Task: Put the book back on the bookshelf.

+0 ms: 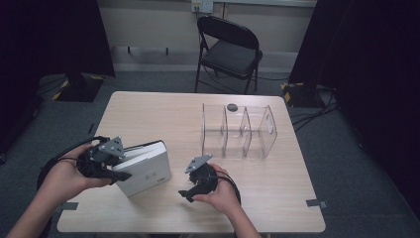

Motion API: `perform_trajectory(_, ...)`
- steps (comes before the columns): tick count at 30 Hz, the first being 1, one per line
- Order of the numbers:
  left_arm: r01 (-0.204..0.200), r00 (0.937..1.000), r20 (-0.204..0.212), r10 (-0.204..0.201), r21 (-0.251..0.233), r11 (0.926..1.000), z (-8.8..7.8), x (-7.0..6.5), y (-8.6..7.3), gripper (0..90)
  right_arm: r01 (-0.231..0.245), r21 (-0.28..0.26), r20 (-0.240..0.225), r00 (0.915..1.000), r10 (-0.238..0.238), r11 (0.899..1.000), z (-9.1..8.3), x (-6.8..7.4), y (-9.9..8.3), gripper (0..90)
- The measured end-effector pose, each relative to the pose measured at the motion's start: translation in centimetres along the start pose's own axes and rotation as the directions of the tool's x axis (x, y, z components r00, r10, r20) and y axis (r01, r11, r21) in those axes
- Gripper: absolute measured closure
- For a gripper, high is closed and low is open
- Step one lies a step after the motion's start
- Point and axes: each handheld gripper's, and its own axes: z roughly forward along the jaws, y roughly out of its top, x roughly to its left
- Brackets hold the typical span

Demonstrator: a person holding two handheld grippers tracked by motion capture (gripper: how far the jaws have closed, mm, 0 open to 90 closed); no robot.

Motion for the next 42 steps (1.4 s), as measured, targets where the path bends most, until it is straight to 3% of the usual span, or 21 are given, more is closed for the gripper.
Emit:
perform_trajectory(3, 0.001, 1.0000, -0.010, -0.001, 0.017, 0.9999, 0.0, -0.1, 0.1, 66.7, 0.012, 0.010, -0.033, 0.9994, -0.011, 1.000, -0.2, -0.2, 1.0, 18.5)
perform_trajectory(9, -0.008, 0.9999, -0.009, 0.009, 0.032, 0.9995, 0.0, -0.1, 0.2, 66.8, 0.053, 0.046, -0.032, 0.9981, -0.052, 0.998, -0.9, -0.5, 2.7, 19.4)
perform_trajectory(14, -0.014, 0.9998, -0.012, 0.015, 0.044, 0.9989, 0.0, -0.1, 0.3, 67.0, 0.060, 0.077, -0.032, 0.9978, -0.058, 0.995, -1.3, -0.5, 3.5, 20.0)
perform_trajectory(19, -0.015, 0.9999, -0.005, 0.015, 0.042, 0.9990, 0.0, -0.1, 0.3, 67.3, 0.106, 0.135, -0.037, 0.9941, -0.102, 0.985, -1.5, -0.6, 4.8, 20.5)
perform_trajectory(25, -0.022, 0.9997, -0.006, 0.023, 0.050, 0.9985, 0.0, -0.1, 0.3, 67.4, 0.134, 0.159, -0.025, 0.9909, -0.132, 0.978, -2.1, -0.8, 6.0, 21.0)
perform_trajectory(30, -0.024, 0.9997, -0.003, 0.025, 0.050, 0.9985, 0.0, -0.1, 0.3, 67.5, 0.173, 0.190, -0.023, 0.9849, -0.172, 0.966, -3.0, -1.3, 7.3, 21.4)
perform_trajectory(35, -0.027, 0.9996, 0.001, 0.027, 0.053, 0.9983, 0.0, 0.0, 0.4, 67.5, 0.173, 0.179, -0.029, 0.9849, -0.170, 0.968, -3.7, -1.4, 8.3, 21.4)
perform_trajectory(42, -0.021, 0.9998, 0.004, 0.021, 0.036, 0.9991, -0.1, 0.0, 0.2, 67.2, 0.223, 0.149, -0.047, 0.9748, -0.218, 0.963, -4.6, -1.2, 10.3, 21.4)
